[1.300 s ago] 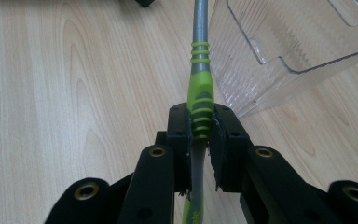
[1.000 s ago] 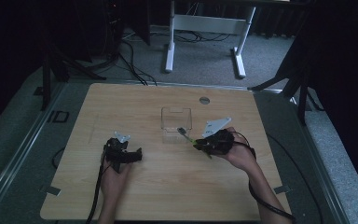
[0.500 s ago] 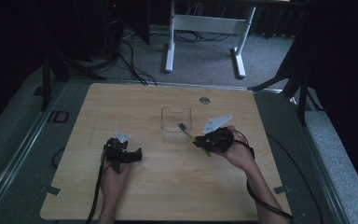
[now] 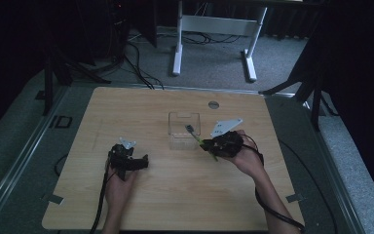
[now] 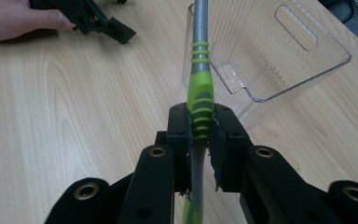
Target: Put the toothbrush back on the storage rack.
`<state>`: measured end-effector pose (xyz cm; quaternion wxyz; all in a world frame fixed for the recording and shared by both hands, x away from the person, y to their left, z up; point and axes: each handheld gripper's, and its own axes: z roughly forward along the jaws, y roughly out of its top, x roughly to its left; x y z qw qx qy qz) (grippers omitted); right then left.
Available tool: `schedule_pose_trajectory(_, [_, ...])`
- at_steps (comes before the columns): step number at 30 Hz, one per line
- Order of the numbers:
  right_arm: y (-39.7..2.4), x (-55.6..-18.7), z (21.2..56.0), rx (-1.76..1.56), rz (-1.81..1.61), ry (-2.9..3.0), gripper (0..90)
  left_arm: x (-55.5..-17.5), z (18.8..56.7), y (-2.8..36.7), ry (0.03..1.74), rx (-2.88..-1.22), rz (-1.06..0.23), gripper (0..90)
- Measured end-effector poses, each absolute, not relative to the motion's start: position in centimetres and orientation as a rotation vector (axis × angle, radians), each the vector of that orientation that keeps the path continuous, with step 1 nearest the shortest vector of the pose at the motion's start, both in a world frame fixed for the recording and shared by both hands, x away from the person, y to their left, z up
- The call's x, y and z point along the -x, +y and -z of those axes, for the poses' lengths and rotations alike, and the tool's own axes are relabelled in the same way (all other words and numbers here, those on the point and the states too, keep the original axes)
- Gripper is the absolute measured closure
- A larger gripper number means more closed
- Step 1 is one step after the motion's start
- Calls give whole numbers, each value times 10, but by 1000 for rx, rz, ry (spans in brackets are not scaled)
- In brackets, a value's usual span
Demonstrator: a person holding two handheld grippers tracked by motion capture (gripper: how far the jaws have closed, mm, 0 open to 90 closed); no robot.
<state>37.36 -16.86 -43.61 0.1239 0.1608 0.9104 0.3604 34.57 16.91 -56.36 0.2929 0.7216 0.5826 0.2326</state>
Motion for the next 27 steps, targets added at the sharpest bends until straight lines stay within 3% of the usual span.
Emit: schedule_pose_trajectory(27, [-170, -378, 434, -526, -1112, 2624, 789, -346, 564, 169, 1553, -1921, -619, 71])
